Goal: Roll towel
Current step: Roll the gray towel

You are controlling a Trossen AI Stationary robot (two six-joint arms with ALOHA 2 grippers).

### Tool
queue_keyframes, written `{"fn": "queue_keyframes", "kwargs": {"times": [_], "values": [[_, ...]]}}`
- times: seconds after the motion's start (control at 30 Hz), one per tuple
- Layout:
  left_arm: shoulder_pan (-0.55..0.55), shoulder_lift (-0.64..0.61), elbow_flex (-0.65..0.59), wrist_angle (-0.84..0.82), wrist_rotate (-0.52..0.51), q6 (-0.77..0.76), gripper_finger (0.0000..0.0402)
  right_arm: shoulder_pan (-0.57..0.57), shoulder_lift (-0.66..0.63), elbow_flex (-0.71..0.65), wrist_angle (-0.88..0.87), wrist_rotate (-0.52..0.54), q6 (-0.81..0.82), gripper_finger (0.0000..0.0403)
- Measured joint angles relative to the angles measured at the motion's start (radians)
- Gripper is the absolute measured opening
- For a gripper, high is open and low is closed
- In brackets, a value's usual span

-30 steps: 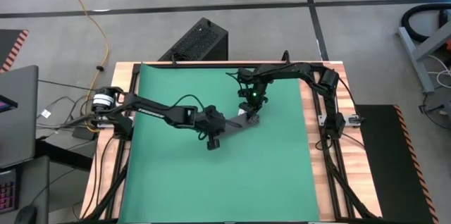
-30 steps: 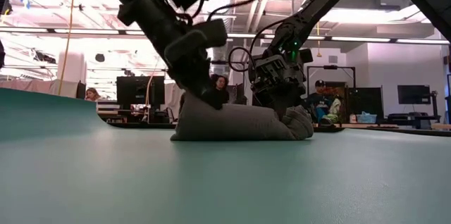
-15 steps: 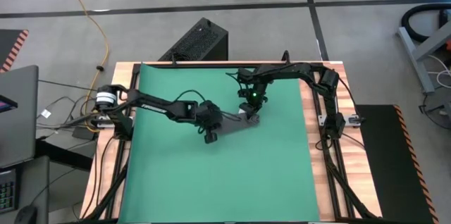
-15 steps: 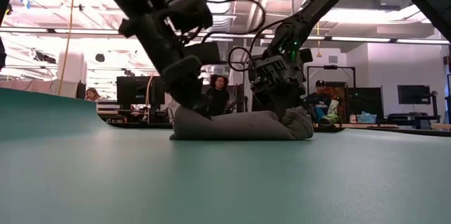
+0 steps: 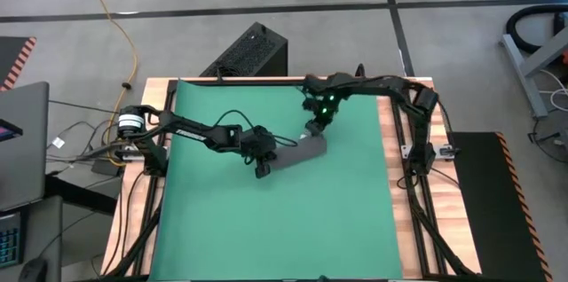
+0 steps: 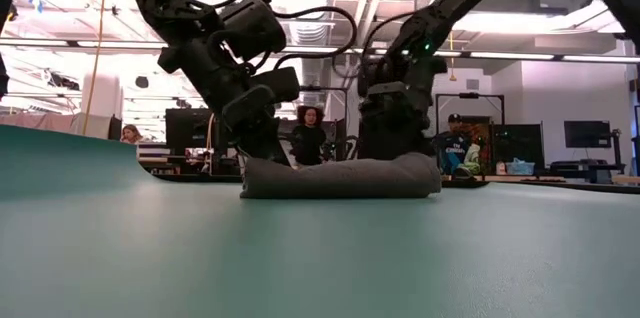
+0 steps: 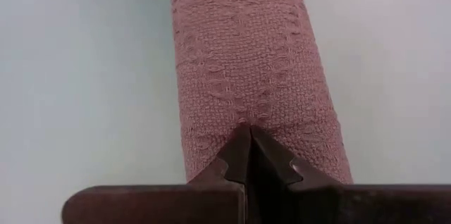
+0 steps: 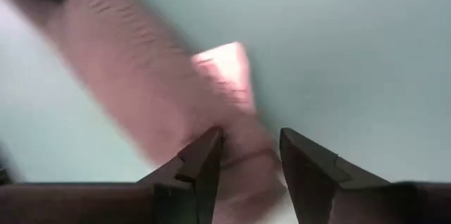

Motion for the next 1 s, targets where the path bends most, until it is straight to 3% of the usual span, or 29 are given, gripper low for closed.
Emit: {"fn": "queue_keyframes", "kwargs": {"times": [0.13, 0.33, 0.57, 0.67, 0.77, 1.0], "values": [[-0.001, 0.001, -0.002, 0.01, 0.0, 0.004, 0.0, -0.036, -0.081, 0.0, -0.004, 0.094, -0.03, 0.0157], [-0.001, 0.002, -0.003, 0.011, 0.0, 0.003, 0.0, 0.015, -0.22, -0.02, 0.161, 0.046, -0.084, 0.0128], [-0.002, 0.002, -0.003, 0.012, -0.021, 0.012, 0.0, 0.161, -0.364, -0.311, 0.578, 0.036, -0.022, 0.0026], [-0.002, 0.003, -0.003, 0.016, -0.026, 0.029, 0.0, 0.174, -0.408, -0.476, 0.83, 0.036, 0.076, 0.0012], [-0.002, 0.003, -0.003, 0.016, -0.031, 0.04, 0.0, 0.155, -0.419, -0.576, 1.047, 0.036, 0.159, 0.0016], [-0.002, 0.003, -0.003, 0.015, -0.03, 0.049, 0.0, 0.174, -0.342, -0.627, 1.116, 0.038, 0.117, 0.0005]]}}
